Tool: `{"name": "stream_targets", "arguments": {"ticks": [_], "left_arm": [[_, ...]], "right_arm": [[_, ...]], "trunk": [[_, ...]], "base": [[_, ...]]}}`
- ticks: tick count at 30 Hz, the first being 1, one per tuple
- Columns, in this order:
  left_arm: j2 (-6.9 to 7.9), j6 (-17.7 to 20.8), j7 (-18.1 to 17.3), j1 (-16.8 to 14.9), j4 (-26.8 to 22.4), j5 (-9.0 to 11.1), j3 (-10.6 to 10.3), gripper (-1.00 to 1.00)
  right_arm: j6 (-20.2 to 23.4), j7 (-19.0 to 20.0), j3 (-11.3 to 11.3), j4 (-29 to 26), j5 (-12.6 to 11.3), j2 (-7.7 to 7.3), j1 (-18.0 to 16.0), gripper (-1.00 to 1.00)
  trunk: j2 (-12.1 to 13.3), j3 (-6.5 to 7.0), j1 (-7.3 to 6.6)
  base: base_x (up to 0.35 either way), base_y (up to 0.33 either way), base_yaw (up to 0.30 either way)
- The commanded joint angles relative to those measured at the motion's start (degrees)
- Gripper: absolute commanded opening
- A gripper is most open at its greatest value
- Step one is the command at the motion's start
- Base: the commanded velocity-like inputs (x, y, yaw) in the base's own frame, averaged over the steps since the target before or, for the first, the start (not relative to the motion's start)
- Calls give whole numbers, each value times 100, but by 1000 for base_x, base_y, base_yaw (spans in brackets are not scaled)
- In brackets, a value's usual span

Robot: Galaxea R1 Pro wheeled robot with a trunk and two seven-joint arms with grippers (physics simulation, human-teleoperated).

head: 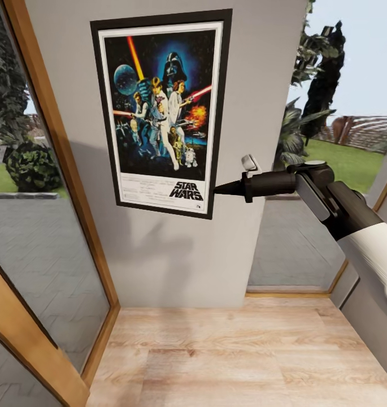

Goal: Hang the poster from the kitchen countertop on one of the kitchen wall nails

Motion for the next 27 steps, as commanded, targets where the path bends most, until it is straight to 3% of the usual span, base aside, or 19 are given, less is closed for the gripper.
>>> {"name": "stream_targets", "arguments": {"ticks": [1, 27], "left_arm": [[-1, -3, -30, -1, -4, 8, 12, 100], [-1, -3, -26, -1, -4, 4, 12, 100]], "right_arm": [[54, -4, 17, 0, -56, -5, -9, -100], [54, -3, 17, -4, -56, -1, -9, -100]], "trunk": [[-12, -12, 7], [-12, -12, 7]], "base": [[285, 0, 0], [330, 0, 0]]}}
